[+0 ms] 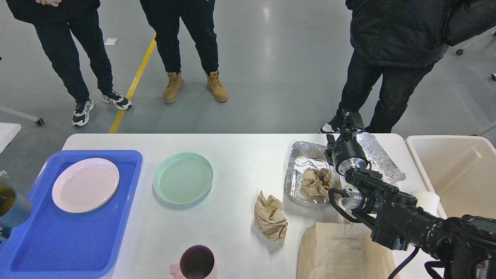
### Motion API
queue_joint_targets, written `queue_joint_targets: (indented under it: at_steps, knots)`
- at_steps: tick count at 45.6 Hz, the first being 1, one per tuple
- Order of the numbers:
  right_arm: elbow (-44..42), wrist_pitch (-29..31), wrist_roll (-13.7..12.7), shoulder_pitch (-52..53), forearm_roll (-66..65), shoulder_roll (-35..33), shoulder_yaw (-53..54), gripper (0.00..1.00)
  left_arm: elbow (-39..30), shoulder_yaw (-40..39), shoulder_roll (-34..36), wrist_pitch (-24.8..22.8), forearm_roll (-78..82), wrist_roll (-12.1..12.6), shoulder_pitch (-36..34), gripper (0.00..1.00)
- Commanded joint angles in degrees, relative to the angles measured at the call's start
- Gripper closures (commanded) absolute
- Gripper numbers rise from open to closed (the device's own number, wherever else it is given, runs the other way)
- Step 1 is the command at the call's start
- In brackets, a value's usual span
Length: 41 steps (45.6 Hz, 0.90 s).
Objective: Tidy desktop
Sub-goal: 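Lift the olive-green mug and set it in the blue tray's near corner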
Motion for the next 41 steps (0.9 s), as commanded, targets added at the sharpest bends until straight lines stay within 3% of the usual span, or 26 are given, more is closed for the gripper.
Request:
queue_joint_targets:
  at_steps: [1,17,41]
  knots:
    - [0.0,0.0,0.0,0.0,0.0,0.0,0.0,0.00,2.6,-0.7,0.8,0.0,0.0,-0.1,3.4,1.00]
    - [0.0,0.0,0.0,0.0,0.0,0.0,0.0,0.00,3.5,-3.2,-0.3,0.0,-0.2,-0.1,6.2,1.00]
    - [0.0,0.0,0.0,0.0,0.0,0.0,0.0,0.00,5.2,-4.7,-8.5,0.0,-0.3,-0.4,13.8,1.00]
